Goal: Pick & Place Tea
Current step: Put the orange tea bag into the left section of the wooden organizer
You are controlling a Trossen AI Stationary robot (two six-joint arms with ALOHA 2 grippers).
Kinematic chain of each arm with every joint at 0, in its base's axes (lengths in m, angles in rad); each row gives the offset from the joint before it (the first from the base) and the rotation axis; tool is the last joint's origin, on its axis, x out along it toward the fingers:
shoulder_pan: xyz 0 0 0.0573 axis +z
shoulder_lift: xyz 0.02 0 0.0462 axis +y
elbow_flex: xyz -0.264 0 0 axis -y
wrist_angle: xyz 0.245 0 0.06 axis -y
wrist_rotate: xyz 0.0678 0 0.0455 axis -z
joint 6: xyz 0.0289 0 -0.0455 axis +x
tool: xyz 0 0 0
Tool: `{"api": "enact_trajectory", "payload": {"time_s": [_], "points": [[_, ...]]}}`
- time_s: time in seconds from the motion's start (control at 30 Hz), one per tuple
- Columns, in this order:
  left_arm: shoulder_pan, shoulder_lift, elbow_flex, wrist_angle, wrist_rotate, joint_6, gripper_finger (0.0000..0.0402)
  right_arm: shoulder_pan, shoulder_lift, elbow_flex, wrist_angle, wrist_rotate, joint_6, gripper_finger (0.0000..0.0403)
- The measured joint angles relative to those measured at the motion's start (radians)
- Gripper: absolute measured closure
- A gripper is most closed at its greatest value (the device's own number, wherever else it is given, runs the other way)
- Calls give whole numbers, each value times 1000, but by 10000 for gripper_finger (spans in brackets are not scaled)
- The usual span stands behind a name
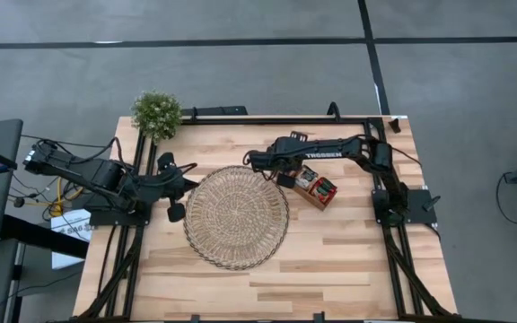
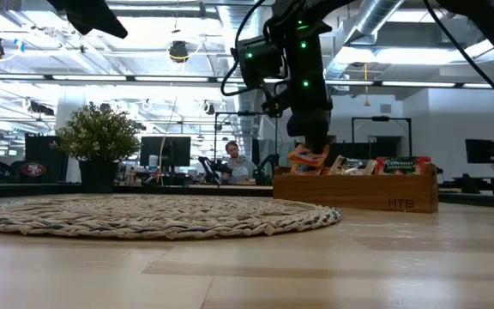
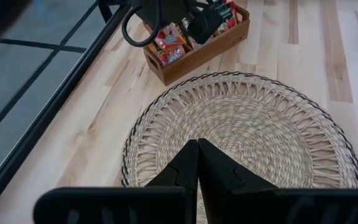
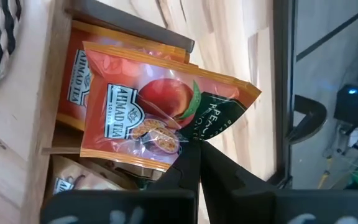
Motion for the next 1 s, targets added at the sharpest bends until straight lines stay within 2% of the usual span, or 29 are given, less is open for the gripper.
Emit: {"api": "enact_trajectory", "payload": {"time_s": [0.23, 0.37, 0.73, 1.0], "points": [[0, 0, 0, 1, 0, 1, 401, -9, 61, 5, -24, -10, 57, 403], [0, 0, 0, 4, 0, 0, 401, 0, 99, 6, -59, 38, 62, 403], [0, 0, 0, 7, 0, 2, 401, 4, 97, 81, -77, 48, 112, 403], [0, 0, 0, 7, 0, 4, 401, -9, 96, 82, -77, 40, 155, 403]]}}
